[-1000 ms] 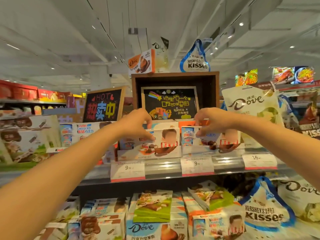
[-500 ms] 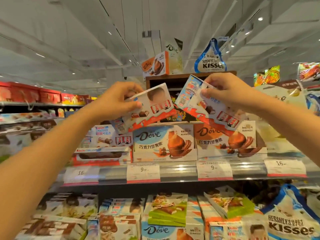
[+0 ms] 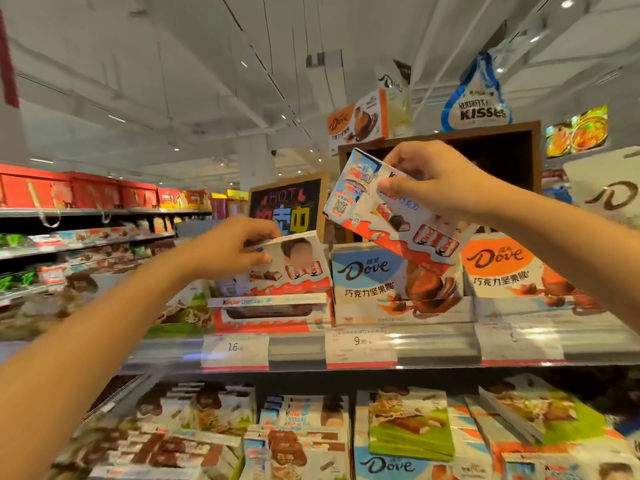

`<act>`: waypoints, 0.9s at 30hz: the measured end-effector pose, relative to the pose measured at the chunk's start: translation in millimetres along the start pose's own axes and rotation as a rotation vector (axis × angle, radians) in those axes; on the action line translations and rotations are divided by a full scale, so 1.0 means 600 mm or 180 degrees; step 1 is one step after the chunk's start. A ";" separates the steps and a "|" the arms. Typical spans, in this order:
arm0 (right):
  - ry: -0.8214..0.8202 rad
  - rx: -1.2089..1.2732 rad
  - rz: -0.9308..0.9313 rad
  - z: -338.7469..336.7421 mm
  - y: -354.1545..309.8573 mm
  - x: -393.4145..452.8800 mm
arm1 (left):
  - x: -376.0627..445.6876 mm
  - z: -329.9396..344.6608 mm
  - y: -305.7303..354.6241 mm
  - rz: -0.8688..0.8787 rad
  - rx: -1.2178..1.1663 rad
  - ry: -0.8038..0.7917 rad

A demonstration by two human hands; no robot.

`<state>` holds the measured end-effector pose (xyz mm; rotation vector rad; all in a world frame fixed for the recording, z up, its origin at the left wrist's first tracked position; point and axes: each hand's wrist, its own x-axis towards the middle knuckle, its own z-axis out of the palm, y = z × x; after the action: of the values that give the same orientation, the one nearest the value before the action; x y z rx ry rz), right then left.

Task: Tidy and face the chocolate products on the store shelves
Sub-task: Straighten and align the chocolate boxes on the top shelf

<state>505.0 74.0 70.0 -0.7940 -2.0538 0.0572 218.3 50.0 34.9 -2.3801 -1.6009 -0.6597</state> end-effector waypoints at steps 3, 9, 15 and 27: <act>-0.0064 -0.0105 0.0011 0.016 -0.012 0.012 | 0.003 -0.003 -0.020 0.0087 -0.0016 -0.0154; 0.0018 -0.0335 0.0001 0.050 -0.038 0.029 | 0.015 0.008 -0.028 0.0312 -0.0008 -0.0290; 0.0128 -0.0383 0.0056 0.078 -0.049 0.045 | 0.014 0.022 -0.042 0.0489 -0.0043 -0.0040; 0.1331 0.0511 -0.0338 0.155 -0.093 0.087 | -0.022 0.012 -0.045 0.1009 0.0560 -0.0509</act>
<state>384.9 82.2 72.0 -0.5429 -1.6674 -0.0040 191.2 52.6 20.2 -2.5240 -1.2326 -0.2625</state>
